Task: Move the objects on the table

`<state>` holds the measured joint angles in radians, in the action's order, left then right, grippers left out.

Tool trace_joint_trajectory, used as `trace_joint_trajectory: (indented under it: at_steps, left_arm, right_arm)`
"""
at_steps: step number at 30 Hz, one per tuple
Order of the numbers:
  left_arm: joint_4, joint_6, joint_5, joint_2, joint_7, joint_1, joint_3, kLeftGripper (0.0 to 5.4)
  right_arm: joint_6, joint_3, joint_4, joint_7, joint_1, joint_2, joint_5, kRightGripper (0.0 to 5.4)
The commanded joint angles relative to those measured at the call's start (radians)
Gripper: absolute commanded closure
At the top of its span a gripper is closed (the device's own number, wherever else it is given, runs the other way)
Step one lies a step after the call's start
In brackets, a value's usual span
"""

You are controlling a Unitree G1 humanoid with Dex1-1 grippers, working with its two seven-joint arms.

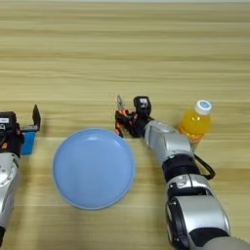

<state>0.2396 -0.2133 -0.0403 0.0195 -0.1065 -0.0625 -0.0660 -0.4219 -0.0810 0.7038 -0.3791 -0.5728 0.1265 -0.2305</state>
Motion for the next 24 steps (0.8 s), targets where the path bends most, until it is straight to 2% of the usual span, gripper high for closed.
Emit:
trace_joint_trajectory:
  at_steps: [1, 10, 20, 24]
  left_arm:
    - [0.007, -0.003, -0.008, 0.005, -0.004, -0.010, -0.001, 0.00]
    - [0.009, -0.003, -0.008, 0.005, -0.004, -0.011, 0.000, 0.00]
    - [0.007, -0.003, -0.008, 0.005, -0.003, -0.009, 0.000, 0.00]
    - [0.008, -0.004, -0.008, 0.007, -0.002, -0.009, -0.001, 0.00]
  right_arm:
    - [0.012, -0.001, 0.006, 0.002, -0.013, -0.002, 0.010, 2.13]
    - [0.013, 0.007, -0.050, 0.003, 0.001, -0.008, 0.016, 1.02]
    - [0.038, 0.025, -0.197, 0.018, 0.045, -0.005, 0.040, 0.01]
    - [0.042, 0.031, -0.267, 0.023, 0.069, -0.008, 0.044, 0.01]
